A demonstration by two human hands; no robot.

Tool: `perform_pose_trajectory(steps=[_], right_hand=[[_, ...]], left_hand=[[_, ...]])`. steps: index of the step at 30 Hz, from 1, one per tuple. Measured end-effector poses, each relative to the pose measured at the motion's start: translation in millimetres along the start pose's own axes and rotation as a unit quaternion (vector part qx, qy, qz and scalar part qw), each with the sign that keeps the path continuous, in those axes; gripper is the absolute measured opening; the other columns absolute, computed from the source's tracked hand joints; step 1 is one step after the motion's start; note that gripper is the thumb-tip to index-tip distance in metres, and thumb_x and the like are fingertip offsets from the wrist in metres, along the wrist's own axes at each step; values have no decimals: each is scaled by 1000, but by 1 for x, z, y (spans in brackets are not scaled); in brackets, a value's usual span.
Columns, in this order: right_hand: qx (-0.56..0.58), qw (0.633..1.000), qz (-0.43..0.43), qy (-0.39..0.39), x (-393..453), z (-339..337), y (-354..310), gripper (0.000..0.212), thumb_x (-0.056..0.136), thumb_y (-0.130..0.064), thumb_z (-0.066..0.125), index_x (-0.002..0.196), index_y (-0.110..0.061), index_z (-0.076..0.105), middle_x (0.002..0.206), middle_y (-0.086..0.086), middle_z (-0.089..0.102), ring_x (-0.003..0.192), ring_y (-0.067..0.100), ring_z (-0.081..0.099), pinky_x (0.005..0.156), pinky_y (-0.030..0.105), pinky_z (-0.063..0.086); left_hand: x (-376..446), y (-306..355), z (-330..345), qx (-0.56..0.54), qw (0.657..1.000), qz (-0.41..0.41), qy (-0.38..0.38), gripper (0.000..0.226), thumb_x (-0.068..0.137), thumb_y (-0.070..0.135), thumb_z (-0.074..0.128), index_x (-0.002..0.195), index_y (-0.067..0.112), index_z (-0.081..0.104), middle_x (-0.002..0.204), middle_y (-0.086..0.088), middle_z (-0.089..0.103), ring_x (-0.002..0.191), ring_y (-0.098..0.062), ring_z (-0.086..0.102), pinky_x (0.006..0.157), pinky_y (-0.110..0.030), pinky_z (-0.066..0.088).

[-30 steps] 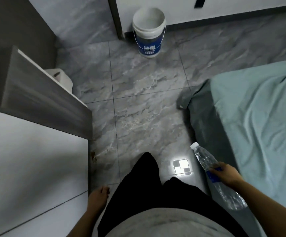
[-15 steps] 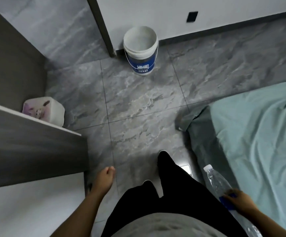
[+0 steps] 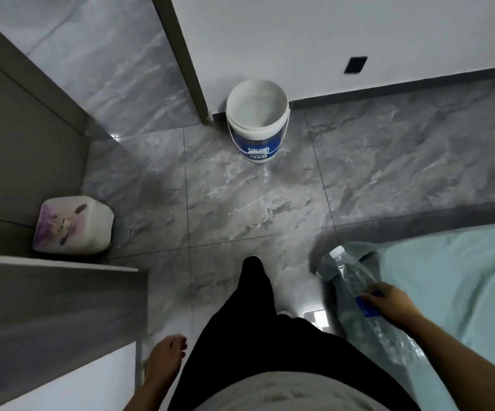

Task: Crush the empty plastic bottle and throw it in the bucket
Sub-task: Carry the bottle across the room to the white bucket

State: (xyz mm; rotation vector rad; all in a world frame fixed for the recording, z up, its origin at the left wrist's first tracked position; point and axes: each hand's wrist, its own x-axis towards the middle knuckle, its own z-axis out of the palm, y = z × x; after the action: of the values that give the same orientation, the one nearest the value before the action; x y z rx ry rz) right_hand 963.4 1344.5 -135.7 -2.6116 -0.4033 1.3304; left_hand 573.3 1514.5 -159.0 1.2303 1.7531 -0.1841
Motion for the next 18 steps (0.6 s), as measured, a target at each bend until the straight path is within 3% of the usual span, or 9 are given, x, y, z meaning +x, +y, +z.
perform_pose_trajectory(steps=[4,9,14,18], right_hand=[[-6,1000,13,4,31,-12,-39,28,84,-19,65,103,2,65,108,25,66,101,38,60,85,37,45],[-13,998,60,-18,49,-25,-61,26,84,-17,64,99,4,64,107,27,66,100,37,60,85,37,45],[12,994,109,-24,73,-48,-71,17,81,-13,67,88,3,66,98,27,68,93,36,62,74,34,39],[22,991,123,-47,108,-73,-90,10,82,-16,66,74,-11,62,93,20,69,89,33,62,73,30,40]], left_hand=[[43,51,-14,-4,1000,2,-11,27,92,11,42,86,-4,64,89,-21,65,79,-30,61,71,-35,44],[96,138,-34,-16,999,32,-24,22,91,8,44,76,3,60,86,-19,63,84,-34,62,85,-45,48],[142,225,-43,-8,998,54,-39,25,92,16,42,74,13,60,84,-13,64,79,-27,62,74,-33,43],[170,285,-36,4,997,71,-26,25,92,17,43,76,11,61,83,-12,65,79,-28,63,72,-32,42]])
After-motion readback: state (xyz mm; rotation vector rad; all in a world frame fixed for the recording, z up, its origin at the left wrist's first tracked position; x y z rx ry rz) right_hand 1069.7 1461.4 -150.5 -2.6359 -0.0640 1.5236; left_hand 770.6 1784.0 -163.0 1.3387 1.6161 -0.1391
